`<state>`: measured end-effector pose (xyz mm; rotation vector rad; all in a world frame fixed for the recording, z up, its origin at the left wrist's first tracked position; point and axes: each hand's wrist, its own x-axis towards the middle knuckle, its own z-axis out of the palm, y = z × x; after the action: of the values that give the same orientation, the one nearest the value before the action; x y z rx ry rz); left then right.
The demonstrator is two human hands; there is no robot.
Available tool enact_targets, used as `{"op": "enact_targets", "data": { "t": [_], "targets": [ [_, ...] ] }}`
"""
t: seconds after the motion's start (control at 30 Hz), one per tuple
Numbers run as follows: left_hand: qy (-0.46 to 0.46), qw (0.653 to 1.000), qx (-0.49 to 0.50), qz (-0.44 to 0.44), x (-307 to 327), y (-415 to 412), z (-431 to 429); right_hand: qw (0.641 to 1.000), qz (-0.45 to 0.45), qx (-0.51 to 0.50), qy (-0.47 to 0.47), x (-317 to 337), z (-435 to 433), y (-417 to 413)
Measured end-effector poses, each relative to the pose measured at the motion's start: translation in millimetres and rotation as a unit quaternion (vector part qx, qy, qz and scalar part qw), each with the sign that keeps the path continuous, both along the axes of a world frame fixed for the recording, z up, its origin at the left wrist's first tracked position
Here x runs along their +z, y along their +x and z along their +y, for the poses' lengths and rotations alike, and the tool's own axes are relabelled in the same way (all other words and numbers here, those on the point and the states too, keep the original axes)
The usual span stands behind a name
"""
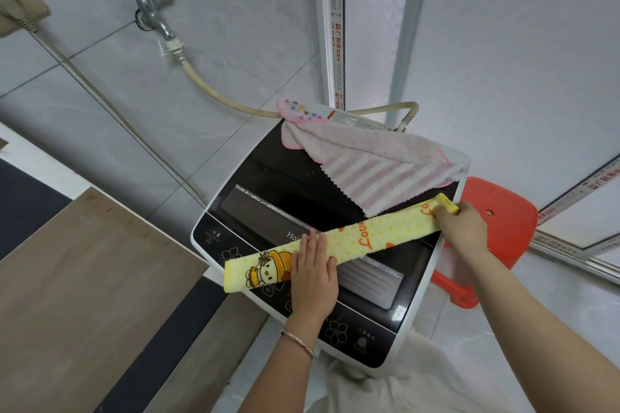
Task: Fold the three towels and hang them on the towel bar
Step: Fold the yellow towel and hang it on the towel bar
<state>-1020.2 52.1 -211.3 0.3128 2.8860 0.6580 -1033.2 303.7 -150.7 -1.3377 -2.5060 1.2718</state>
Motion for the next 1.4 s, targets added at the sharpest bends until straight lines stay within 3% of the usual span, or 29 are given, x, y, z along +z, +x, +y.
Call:
{"op": "enact_targets", "data": {
  "t": [0.17, 0.43, 0.53, 0.6, 0.7, 0.77, 0.83, 0.87, 0.9, 0.97, 1.03, 1.1, 1.17, 1.23, 1.4],
  "targets": [
    [-0.021, 0.999, -0.009, -0.032, 10.6, 2.6, 12.3, 0.995, 0.102, -0.025, 0.000, 20.7, -18.0, -4.2],
    [0.005, 0.997, -0.055, -0.051, 19.6, 3.0, 23.0, 0.980, 0.188, 0.047, -0.045, 54.6, -76.8, -9.8],
    [0.038, 0.995, -0.073, -0.063, 21.6, 0.7, 30.6, 0.973, 0.198, 0.094, -0.064, 58.2, -104.0, -8.8],
    [0.131, 0.988, -0.042, -0.069, 26.3, 3.8, 37.7, 0.967, 0.202, 0.138, -0.071, 59.1, -120.8, -6.5],
    [0.268, 0.956, 0.060, -0.103, 35.9, 0.3, 46.2, 0.952, 0.185, 0.217, -0.110, 60.0, -139.1, -2.0],
    [0.419, 0.869, 0.191, -0.180, 50.8, -4.4, 46.3, 0.933, 0.160, 0.288, -0.141, 59.1, -145.2, 0.7],
    [0.494, 0.811, 0.265, -0.167, 46.7, -8.7, 45.8, 0.922, 0.164, 0.312, -0.159, 57.1, -145.1, 2.5],
    [0.504, 0.802, 0.284, -0.146, 48.1, -9.7, 44.4, 0.923, 0.174, 0.298, -0.168, 55.6, -142.5, 2.9],
    [0.537, 0.772, 0.303, -0.154, 45.6, -12.9, 38.8, 0.927, 0.184, 0.276, -0.173, 54.1, -138.8, 3.1],
    [0.624, 0.688, 0.325, -0.180, 49.2, -16.1, 29.2, 0.941, 0.179, 0.242, -0.154, 47.0, -128.9, 1.8],
    [0.673, 0.621, 0.343, -0.208, 49.4, -15.9, 25.8, 0.954, 0.140, 0.246, -0.102, 37.0, -119.1, 1.1],
    [0.686, 0.584, 0.366, -0.234, 50.9, -15.0, 24.7, 0.956, 0.100, 0.272, -0.042, 24.6, -111.5, 2.0],
    [0.684, 0.564, 0.385, -0.257, 49.5, -17.0, 24.2, 0.950, 0.076, 0.303, 0.012, 11.2, -105.8, 3.5],
    [0.676, 0.568, 0.387, -0.266, 49.4, -20.2, 25.6, 0.941, 0.057, 0.330, 0.048, 0.7, -102.6, 5.6],
    [0.630, 0.617, 0.370, -0.293, 54.4, -29.4, 29.3, 0.923, 0.081, 0.357, 0.120, -9.0, -104.4, 11.7]
  ]
}}
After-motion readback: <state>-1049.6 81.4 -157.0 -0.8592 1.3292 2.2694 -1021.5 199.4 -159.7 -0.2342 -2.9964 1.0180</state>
